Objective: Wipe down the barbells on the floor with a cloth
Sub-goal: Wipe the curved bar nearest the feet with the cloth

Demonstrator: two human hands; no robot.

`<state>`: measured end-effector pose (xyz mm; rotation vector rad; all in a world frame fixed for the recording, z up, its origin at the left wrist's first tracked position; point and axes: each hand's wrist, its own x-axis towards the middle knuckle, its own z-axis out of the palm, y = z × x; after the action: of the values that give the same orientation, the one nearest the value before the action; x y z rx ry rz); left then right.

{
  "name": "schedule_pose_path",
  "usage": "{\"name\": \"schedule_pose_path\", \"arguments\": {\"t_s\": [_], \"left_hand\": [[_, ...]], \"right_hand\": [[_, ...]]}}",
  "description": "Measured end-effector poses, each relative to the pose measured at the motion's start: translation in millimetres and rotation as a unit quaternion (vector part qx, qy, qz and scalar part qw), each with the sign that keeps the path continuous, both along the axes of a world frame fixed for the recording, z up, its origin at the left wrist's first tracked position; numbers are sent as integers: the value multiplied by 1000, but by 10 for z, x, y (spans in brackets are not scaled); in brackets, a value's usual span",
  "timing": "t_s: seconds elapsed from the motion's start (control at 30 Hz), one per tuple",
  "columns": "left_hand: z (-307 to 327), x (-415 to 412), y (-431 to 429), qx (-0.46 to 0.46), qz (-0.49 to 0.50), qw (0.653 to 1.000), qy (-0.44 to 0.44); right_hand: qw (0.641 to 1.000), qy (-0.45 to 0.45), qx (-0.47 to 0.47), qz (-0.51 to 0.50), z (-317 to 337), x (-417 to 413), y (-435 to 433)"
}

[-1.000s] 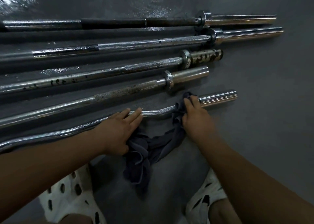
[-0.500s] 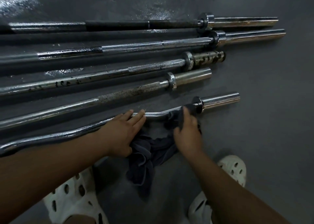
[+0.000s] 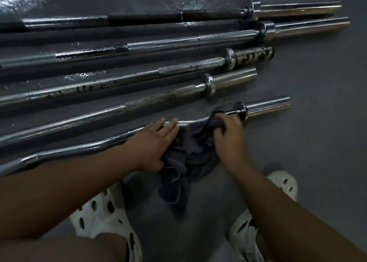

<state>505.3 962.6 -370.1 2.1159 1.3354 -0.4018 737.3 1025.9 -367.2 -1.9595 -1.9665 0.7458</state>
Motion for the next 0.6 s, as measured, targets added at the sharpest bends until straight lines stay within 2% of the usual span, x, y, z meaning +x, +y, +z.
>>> {"name": "schedule_pose_path", "arguments": {"t_s": [0.07,0.1,0.17,0.23,0.27,0.3,0.4,0.43,0.53,0.6], "left_hand": [[3,17,-9,6,-3,1000,8],[2,21,3,5,-3,1000,7],[9,15,49,-2,-3,1000,-4],[8,-10,78,-3,-8,1000,-8],[11,-17,77,-2,-9,1000,-7],[13,-17,68,0,-8,1000,-6],[-9,3,31,7,-4,1000,-2],[-19,11,24,11,-3,1000,-2],[-35,39,16,25,1,1000,-3],[-41,38,14,27,8,1000,-5]], "right_hand": [[995,-2,-4,-97,-22,-65,-15],[996,-37,-16,-76,-33,-149,-56],[993,-80,-57,70,-66,-360,-213],[970,-73,-101,210,-65,-439,-263],[960,-87,-97,248,-43,-393,-177],[958,-111,-94,248,-44,-287,-56],[978,-153,-117,81,-8,14,212],[977,-154,-131,61,23,-63,161],[960,-126,-155,194,71,-539,-227],[947,-124,-157,251,68,-545,-243]]}}
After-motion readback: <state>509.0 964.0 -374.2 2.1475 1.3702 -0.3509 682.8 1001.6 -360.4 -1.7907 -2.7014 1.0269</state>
